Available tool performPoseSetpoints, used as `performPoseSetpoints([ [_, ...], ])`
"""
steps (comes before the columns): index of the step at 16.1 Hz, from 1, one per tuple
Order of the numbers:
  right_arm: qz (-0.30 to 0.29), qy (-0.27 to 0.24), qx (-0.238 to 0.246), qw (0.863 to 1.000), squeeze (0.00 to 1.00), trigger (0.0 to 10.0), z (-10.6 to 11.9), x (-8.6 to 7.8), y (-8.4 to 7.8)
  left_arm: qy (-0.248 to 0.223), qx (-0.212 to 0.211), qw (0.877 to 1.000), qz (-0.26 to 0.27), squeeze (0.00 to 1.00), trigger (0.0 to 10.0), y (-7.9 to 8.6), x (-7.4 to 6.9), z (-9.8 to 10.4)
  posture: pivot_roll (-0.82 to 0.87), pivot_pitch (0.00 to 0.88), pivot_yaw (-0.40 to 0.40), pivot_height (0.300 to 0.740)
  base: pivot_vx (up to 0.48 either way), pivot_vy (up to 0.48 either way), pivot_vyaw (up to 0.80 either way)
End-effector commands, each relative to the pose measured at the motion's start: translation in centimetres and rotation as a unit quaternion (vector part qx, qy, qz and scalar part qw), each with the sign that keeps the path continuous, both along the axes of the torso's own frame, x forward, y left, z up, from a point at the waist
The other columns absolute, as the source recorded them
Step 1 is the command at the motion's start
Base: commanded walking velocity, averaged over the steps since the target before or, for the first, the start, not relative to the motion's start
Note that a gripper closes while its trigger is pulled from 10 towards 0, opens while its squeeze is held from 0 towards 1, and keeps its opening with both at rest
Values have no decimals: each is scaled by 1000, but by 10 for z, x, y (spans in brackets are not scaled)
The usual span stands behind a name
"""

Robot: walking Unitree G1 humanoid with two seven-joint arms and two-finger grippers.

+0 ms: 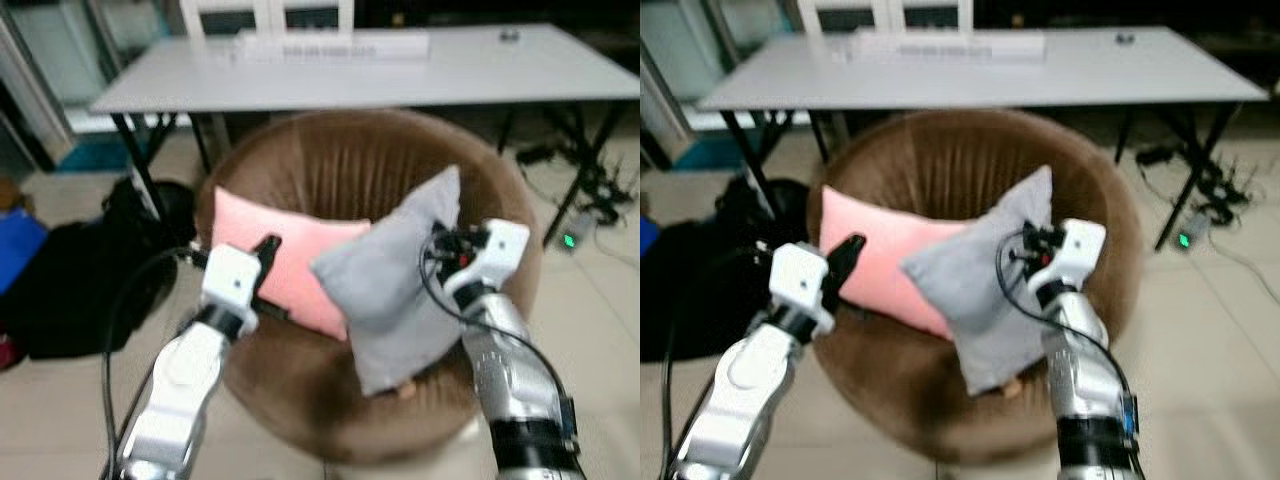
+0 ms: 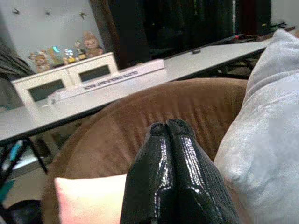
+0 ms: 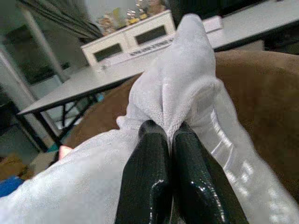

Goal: Move the pillow to the sofa from floor

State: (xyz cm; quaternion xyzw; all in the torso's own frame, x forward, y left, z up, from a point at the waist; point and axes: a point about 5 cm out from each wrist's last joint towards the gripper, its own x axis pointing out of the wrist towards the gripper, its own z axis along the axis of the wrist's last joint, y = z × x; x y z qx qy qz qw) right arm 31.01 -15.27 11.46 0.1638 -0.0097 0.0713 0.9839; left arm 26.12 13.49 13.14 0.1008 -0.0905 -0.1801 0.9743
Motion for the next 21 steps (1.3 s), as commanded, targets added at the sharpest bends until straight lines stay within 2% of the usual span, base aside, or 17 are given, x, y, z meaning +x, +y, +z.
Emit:
performPoseSetpoints([
  [1,28,-38,4,999,0,10000,17,7,14,-6,2,1000,15,0,10000,7,1,3,79,19,22,740,0,0,0],
  [6,36,-47,-2,998,0,10000,24,17,13,-5,7,1000,22,0,10000,9,-1,3,89,16,12,740,0,0,0],
  [11,24,-37,-34,998,0,10000,26,34,9,-1,10,1000,19,0,10000,9,-4,2,96,24,14,740,0,0,0],
  [14,-22,-28,-32,999,0,10000,33,48,7,1,11,1000,14,0,10000,8,-6,2,100,46,16,740,0,0,0],
  [18,-75,-37,-12,996,0,10000,44,54,0,3,12,1000,16,0,10000,9,-8,3,102,58,12,740,0,0,0],
  [21,-198,-12,-6,980,0,10000,49,62,-19,7,11,1000,20,0,10000,10,-11,2,102,72,8,740,0,0,0],
])
